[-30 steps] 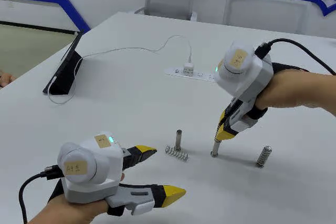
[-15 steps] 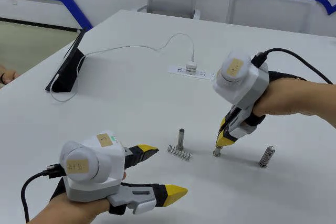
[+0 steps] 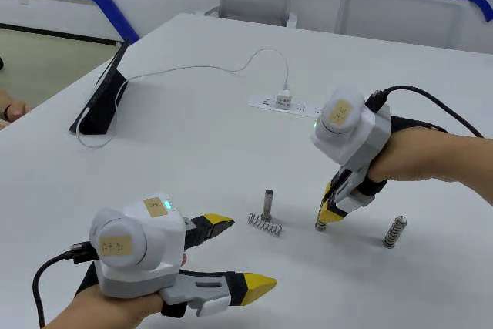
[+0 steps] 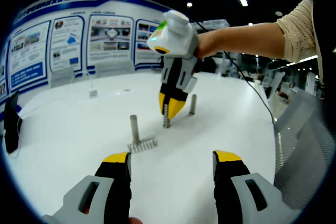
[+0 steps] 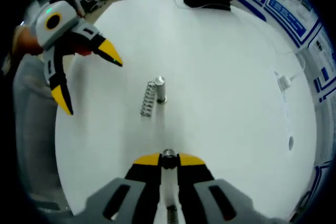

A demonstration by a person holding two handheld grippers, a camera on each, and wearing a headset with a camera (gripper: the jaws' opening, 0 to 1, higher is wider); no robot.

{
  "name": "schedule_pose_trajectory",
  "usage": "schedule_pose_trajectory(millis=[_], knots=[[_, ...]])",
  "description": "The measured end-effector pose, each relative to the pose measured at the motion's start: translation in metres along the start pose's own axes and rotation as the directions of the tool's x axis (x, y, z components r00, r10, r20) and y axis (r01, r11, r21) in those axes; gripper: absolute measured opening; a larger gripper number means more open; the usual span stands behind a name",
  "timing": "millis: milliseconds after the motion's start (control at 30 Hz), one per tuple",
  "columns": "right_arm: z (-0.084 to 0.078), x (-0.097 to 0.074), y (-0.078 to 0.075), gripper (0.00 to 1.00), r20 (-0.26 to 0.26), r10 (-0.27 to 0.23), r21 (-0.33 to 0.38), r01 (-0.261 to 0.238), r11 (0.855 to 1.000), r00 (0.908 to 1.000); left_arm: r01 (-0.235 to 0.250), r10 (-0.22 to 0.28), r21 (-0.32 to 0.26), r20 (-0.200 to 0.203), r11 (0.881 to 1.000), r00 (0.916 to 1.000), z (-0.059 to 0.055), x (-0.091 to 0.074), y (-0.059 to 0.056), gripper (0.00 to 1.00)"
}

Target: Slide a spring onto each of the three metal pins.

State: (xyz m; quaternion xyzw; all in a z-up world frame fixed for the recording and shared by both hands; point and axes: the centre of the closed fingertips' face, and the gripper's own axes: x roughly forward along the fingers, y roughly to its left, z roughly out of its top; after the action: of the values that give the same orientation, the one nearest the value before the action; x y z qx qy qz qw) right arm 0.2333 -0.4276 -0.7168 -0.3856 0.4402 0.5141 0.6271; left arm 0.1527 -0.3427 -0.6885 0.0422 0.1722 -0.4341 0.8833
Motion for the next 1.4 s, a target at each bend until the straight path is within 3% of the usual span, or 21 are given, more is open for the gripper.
schedule_pose_trajectory(millis=[467, 733, 1067, 1400], knots=[[-0.003, 0.006, 0.002, 0.13, -0.008, 0.002, 0.007, -0.001, 1.000, 1.0000, -0.003, 0.003, -0.006, 0.004, 1.000, 1.0000, -0.001, -0.001, 0.000, 0.64], [0.000, 0.003, 0.000, 0.20, 0.007, -0.016, 0.003, 0.016, 1.000, 0.9999, -0.006, 0.006, -0.006, 0.007, 1.000, 1.0000, -0.001, -0.001, 0.001, 0.64], [0.012, -0.008, 0.003, 0.22, 0.033, -0.035, -0.012, 0.035, 0.999, 0.9988, -0.007, 0.007, -0.001, 0.010, 1.000, 0.9999, 0.000, -0.002, 0.000, 0.64], [0.032, -0.005, 0.014, 0.22, 0.072, -0.023, -0.020, 0.025, 0.999, 0.9971, -0.012, 0.012, 0.006, 0.013, 1.000, 0.9998, 0.003, -0.004, 0.002, 0.64]])
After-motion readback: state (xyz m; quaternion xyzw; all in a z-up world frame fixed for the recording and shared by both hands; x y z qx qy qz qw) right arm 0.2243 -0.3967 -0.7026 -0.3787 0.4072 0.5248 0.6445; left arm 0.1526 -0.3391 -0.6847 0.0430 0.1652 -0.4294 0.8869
